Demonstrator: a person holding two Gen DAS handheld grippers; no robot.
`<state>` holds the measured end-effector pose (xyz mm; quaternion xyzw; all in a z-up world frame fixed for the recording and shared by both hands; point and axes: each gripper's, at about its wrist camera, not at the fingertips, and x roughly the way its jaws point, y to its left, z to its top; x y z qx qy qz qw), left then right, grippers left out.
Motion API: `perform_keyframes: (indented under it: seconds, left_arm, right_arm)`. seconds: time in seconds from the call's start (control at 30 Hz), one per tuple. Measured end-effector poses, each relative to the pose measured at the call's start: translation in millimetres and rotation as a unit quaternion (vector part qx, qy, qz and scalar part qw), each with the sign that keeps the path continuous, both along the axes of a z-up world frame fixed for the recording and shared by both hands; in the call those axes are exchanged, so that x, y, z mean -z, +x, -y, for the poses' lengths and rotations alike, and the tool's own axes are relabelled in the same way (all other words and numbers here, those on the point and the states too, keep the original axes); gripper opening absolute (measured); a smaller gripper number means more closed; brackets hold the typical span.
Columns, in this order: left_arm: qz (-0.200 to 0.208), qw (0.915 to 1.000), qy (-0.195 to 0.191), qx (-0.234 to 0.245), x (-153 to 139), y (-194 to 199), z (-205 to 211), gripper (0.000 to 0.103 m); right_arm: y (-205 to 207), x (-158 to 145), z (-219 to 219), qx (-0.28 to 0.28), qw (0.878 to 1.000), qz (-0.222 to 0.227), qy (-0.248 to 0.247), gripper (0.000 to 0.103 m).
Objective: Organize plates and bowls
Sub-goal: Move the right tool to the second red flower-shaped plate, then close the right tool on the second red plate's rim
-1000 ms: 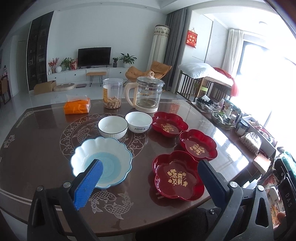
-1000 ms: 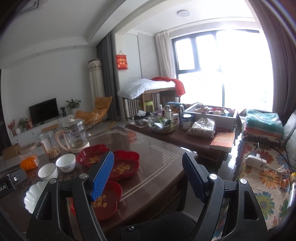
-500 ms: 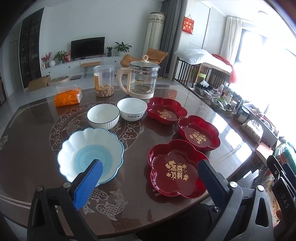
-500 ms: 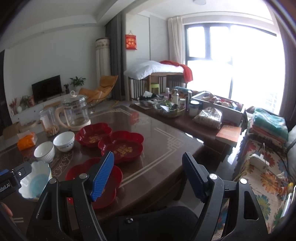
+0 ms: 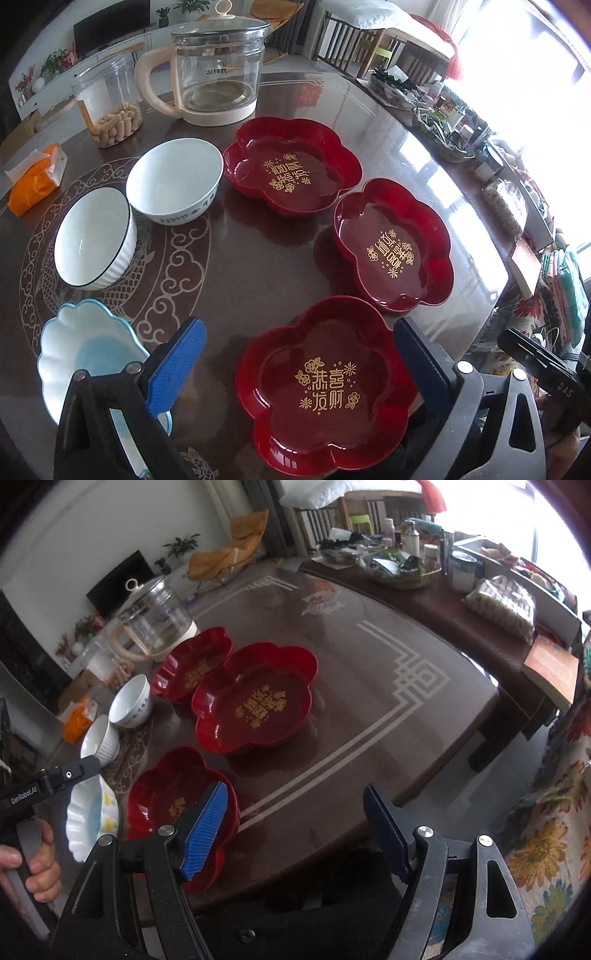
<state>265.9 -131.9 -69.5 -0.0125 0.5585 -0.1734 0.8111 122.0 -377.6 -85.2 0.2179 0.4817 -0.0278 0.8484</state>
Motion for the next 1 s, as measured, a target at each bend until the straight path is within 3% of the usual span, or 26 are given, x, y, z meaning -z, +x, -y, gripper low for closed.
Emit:
perform_keyframes:
  seconds: [0.23, 0.37, 0.43, 0.5, 0.6, 0.73, 0.8, 1.0]
  left_arm:
    - [-0.042, 0.9985, 0.035, 0.001, 35, 54, 45, 0.082]
    - [-0.056, 0.9974, 0.044, -0.006, 55, 71, 60, 0.071]
    - [-0.061, 0.9975, 0.036, -0.005, 60, 77, 67, 0.067]
    - [-0.065, 0.9975, 0.025, -0.006, 63, 81, 73, 0.064]
    - [-0.072, 0.9972, 0.018, -0.008, 69, 85, 81, 0.053]
    - [-0.085, 0.9964, 0.005, -0.004, 80, 86, 90, 0.026]
    - [-0.074, 0.9972, 0.006, -0.006, 80, 84, 91, 0.017]
    - [-0.038, 0.9992, -0.008, 0.007, 55, 71, 91, 0.014]
  right_arm:
    - [75, 27, 41, 0.009, 0.992, -0.057, 0.110, 0.079]
    - [104, 38, 38, -0.007, 0.994, -0.074, 0.082, 0.078]
    - [114, 45, 35, -0.015, 0.995, -0.079, 0.052, 0.071]
    - [124, 55, 32, -0.029, 0.995, -0.089, 0.041, 0.044]
    - [133, 65, 27, -0.037, 0.995, -0.093, 0.025, 0.041]
    - [139, 72, 27, -0.032, 0.995, -0.089, 0.006, 0.037]
    - [139, 75, 27, -0.033, 0.995, -0.093, 0.003, 0.010]
    - [123, 62, 25, -0.029, 0.997, -0.071, -0.013, 0.010]
